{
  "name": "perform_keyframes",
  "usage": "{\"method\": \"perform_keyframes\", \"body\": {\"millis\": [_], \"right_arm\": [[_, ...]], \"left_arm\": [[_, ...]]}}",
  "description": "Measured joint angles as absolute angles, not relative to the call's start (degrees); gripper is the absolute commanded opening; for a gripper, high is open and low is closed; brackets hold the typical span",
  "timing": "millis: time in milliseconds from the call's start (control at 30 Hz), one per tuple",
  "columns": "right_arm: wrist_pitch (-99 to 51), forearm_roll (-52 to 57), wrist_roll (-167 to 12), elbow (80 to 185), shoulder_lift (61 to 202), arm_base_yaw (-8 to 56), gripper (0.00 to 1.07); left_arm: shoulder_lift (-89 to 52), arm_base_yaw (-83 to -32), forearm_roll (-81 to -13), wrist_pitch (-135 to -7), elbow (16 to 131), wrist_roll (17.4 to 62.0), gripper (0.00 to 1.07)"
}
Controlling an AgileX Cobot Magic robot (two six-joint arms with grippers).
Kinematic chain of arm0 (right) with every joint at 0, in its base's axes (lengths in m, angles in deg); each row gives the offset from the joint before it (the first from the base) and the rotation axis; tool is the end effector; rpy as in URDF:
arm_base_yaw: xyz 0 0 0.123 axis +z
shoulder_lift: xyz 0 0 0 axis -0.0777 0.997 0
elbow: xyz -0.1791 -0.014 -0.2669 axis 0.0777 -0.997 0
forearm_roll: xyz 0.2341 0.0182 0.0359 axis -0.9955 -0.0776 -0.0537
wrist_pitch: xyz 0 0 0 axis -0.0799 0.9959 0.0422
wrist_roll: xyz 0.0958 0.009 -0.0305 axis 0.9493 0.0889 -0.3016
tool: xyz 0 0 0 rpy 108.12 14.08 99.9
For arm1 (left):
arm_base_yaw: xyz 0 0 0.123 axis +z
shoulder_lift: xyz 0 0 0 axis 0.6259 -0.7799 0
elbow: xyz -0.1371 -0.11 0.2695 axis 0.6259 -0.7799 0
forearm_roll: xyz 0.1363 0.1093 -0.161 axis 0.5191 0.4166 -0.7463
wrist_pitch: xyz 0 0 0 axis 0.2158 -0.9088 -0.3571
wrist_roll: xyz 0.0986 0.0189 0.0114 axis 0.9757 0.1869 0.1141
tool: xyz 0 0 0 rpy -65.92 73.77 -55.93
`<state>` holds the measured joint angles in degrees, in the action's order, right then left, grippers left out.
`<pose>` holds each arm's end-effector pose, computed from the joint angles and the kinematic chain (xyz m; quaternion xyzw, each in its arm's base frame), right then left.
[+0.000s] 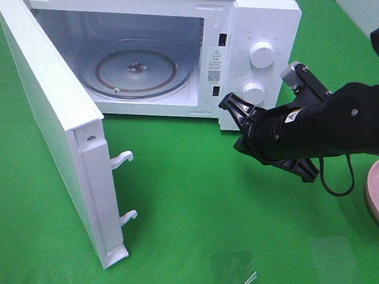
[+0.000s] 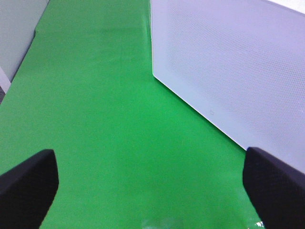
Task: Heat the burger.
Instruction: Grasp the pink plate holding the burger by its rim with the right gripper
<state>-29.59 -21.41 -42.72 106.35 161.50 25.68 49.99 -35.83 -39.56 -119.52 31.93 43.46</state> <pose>0.2816 0.1561 0.1911 0.1986 0.8981 0.2395 0.3109 -0.0443 -0.0131 0.2684 0.0356 0.8448 -0.0135 0.5336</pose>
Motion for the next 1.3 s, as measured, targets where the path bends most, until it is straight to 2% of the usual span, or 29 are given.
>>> {"method": "perform_keyframes", "body": {"millis": [233, 400, 833, 1033, 1300], "right_arm": [[-15.8, -21.1, -57.8, 106.3, 156.8, 25.7, 0.06], [-9.8, -18.7, -62.4, 106.3, 154.5, 25.7, 0.07], [10.1, 0.3, -65.5, 106.3, 144.1, 25.7, 0.11], [14.1, 3.2, -66.4, 106.3, 141.0, 25.5, 0.12], [20.9, 6.7, -67.7, 106.3, 137.4, 18.5, 0.14]], "left_arm": [[50.0, -35.8, -39.6, -119.5, 31.9, 43.5, 0.98], [50.0, -35.8, -39.6, -119.5, 31.9, 43.5, 0.98], [50.0, -35.8, -39.6, -119.5, 31.9, 43.5, 0.98], [50.0, -35.8, -39.6, -119.5, 31.9, 43.5, 0.98], [50.0, -35.8, -39.6, -119.5, 31.9, 43.5, 0.98]]}}
